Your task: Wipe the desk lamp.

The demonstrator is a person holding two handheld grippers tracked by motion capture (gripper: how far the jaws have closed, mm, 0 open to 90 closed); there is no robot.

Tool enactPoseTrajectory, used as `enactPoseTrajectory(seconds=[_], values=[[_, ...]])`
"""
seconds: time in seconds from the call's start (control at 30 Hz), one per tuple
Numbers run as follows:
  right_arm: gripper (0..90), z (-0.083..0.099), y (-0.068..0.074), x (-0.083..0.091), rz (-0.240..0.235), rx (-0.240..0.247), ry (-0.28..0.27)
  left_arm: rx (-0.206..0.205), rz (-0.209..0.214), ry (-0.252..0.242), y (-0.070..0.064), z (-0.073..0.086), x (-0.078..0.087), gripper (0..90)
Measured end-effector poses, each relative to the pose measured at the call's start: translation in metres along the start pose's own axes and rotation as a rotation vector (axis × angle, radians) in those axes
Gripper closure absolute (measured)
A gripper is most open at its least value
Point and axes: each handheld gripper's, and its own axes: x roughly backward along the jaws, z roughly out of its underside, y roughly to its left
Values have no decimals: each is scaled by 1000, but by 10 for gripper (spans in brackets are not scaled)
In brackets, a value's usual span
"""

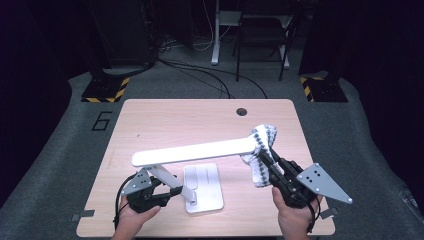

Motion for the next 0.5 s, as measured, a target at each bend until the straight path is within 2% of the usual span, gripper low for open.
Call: enactPoseTrajectory(seconds=[0.17,0.5], values=[[802,-10,0,2,-8,9,-14,5,0,-4,0,0,0,542],[801,-30,5,-4,-57,27,-23,13,-9,-8,1,1,0,541]])
